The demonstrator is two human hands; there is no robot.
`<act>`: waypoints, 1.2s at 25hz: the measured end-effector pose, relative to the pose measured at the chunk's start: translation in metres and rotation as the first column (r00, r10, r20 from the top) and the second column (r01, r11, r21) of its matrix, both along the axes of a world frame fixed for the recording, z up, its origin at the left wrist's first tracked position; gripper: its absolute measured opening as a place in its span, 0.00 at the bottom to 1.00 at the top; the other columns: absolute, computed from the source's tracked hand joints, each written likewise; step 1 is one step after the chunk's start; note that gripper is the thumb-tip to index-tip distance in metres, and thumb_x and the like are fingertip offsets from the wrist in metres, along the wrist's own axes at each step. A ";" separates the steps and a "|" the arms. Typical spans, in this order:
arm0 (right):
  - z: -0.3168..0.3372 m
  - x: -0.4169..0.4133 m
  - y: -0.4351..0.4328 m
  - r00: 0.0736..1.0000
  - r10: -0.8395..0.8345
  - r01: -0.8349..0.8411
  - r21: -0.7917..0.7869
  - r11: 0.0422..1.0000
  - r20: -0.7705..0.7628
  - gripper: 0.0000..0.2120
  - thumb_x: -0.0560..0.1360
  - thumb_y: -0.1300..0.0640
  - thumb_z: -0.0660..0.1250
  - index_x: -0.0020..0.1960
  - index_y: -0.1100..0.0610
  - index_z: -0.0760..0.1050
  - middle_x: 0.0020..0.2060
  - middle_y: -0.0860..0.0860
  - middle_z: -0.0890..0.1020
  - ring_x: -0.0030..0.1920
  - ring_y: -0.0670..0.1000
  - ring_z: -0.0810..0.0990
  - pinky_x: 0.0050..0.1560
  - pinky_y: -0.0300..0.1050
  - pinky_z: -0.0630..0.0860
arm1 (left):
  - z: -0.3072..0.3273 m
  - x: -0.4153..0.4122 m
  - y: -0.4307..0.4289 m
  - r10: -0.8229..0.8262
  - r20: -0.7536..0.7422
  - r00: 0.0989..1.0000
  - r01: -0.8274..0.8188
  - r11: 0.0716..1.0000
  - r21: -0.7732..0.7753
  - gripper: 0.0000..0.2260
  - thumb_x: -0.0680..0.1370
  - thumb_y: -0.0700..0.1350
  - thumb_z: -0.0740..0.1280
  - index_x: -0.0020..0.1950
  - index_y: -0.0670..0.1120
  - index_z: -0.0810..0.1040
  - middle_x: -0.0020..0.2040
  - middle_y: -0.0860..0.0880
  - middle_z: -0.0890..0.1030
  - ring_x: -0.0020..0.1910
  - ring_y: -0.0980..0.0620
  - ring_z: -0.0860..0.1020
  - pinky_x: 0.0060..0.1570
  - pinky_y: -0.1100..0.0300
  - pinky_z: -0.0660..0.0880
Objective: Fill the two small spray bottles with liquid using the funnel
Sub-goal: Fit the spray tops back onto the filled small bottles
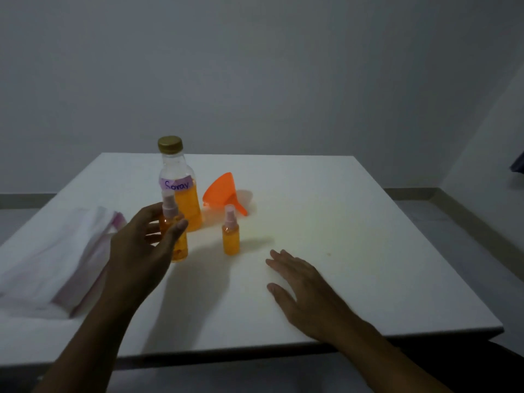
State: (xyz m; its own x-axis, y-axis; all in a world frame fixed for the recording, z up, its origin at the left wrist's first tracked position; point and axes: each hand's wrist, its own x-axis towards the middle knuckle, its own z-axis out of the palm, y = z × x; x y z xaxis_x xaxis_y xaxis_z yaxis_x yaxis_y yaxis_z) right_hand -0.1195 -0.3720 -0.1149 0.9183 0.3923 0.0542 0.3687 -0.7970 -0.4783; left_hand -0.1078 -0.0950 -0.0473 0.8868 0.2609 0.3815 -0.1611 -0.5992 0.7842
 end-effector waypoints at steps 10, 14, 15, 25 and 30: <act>0.004 -0.002 0.004 0.999 -0.016 0.017 -0.037 0.999 0.044 0.25 0.83 0.44 0.55 0.79 0.45 0.60 0.80 0.39 0.57 0.78 0.36 0.50 0.75 0.32 0.44 | -0.015 0.020 0.015 0.140 -0.018 0.990 -0.140 0.990 -0.011 0.22 0.74 0.49 0.70 0.64 0.42 0.73 0.61 0.42 0.79 0.53 0.49 0.76 0.47 0.53 0.76; 0.004 -0.001 0.003 0.999 -0.009 0.010 -0.028 1.000 0.030 0.25 0.83 0.44 0.56 0.79 0.45 0.60 0.79 0.38 0.58 0.74 0.33 0.48 0.78 0.34 0.46 | -0.019 0.027 0.019 0.135 -0.026 0.990 -0.136 0.989 -0.050 0.30 0.72 0.48 0.73 0.70 0.46 0.65 0.65 0.42 0.75 0.59 0.42 0.77 0.51 0.48 0.77; 0.005 -0.001 0.003 1.000 -0.008 0.009 -0.023 1.000 0.019 0.25 0.83 0.44 0.56 0.79 0.45 0.60 0.79 0.38 0.57 0.75 0.34 0.48 0.78 0.35 0.46 | -0.019 0.027 0.020 0.135 -0.023 0.991 -0.136 0.990 -0.030 0.33 0.71 0.50 0.73 0.72 0.48 0.62 0.67 0.43 0.74 0.62 0.42 0.75 0.53 0.46 0.76; 0.021 0.021 0.000 0.995 -0.103 0.099 0.215 0.971 0.007 0.18 0.80 0.51 0.66 0.70 0.47 0.75 0.67 0.43 0.79 0.65 0.41 0.76 0.68 0.43 0.74 | -0.028 0.022 -0.049 -0.178 0.180 0.967 0.140 0.969 0.204 0.30 0.71 0.48 0.69 0.71 0.48 0.64 0.70 0.47 0.65 0.69 0.56 0.62 0.64 0.63 0.61; 0.034 0.028 0.005 0.978 -0.196 0.155 0.367 0.917 0.077 0.15 0.78 0.54 0.69 0.65 0.49 0.79 0.57 0.42 0.84 0.54 0.39 0.82 0.58 0.37 0.80 | -0.052 0.038 -0.068 -0.207 -0.141 0.968 0.198 0.977 -0.074 0.23 0.72 0.59 0.69 0.64 0.52 0.72 0.59 0.55 0.77 0.56 0.54 0.77 0.56 0.56 0.76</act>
